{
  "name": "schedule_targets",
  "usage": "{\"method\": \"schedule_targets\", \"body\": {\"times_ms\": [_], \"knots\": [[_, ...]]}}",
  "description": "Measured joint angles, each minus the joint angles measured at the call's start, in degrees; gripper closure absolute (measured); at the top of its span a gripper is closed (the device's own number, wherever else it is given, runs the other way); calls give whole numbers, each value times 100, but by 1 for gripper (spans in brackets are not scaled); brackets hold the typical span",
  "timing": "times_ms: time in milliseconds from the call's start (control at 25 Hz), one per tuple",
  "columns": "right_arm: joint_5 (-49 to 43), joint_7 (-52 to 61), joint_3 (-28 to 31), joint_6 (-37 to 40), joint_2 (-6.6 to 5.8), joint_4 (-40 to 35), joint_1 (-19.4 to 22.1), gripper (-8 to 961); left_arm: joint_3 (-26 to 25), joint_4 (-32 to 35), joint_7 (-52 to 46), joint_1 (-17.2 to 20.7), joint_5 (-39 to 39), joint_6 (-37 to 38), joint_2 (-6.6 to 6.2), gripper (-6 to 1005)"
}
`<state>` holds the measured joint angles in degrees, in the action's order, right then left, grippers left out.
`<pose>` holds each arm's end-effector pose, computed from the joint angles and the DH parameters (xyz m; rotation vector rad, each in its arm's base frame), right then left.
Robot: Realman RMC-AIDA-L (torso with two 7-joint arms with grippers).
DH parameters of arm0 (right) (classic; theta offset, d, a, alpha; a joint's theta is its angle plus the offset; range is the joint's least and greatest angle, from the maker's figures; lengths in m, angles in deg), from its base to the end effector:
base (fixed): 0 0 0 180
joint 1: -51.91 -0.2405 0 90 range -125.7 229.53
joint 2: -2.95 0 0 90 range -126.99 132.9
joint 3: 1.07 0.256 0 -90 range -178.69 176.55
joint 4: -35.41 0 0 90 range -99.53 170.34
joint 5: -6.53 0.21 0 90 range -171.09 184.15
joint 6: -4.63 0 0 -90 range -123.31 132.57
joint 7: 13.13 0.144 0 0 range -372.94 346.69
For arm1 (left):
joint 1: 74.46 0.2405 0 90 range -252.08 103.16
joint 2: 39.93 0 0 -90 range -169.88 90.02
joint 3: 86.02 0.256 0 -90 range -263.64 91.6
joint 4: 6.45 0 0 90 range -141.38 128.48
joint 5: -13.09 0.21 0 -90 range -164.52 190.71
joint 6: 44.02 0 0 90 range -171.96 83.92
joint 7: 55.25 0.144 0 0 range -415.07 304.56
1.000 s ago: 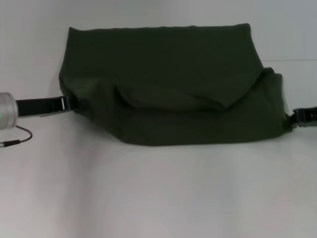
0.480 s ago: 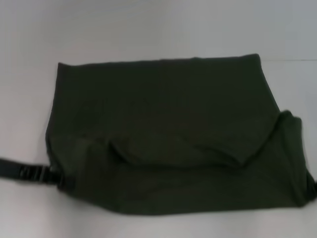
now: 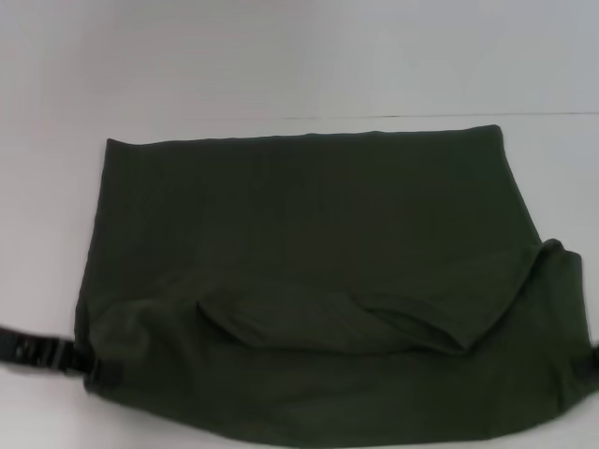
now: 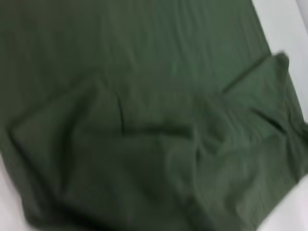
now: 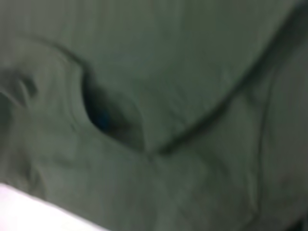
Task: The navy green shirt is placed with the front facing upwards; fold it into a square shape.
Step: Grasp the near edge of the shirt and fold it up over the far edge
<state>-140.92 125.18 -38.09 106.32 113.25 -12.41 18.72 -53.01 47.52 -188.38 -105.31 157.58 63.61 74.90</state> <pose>0.3136 0.3165 0.0767 -2.3358 1.8940 -0.0700 -0.2978 0.2994 0.0669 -2.4756 -1.8270 -0.0965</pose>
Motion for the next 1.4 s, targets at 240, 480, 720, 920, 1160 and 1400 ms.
{"method": "schedule_targets", "body": {"times_ms": [240,480,720,920,1160,1400], "knots": [[551,76,402,-475,-41,66,-306,915,-242,-254,-470,-552,-2,-841,-177,951],[664,315,441,-2181,7,467,-616,910,17,-570,-1074,-1009,134,-2031,-287,951],[978,395,404,-3234,132,566,-676,906,512,-764,-1654,-1268,233,-3179,-266,950],[1114,369,370,-3909,259,610,-844,902,856,-977,-2021,-1410,303,-3962,-208,950],[1107,372,186,-4557,322,750,-1034,898,1007,-978,-2264,-1483,353,-4654,-78,951],[1108,402,-11,-5278,382,928,-1120,893,954,-996,-2270,-1510,284,-5127,-4,951]]}}
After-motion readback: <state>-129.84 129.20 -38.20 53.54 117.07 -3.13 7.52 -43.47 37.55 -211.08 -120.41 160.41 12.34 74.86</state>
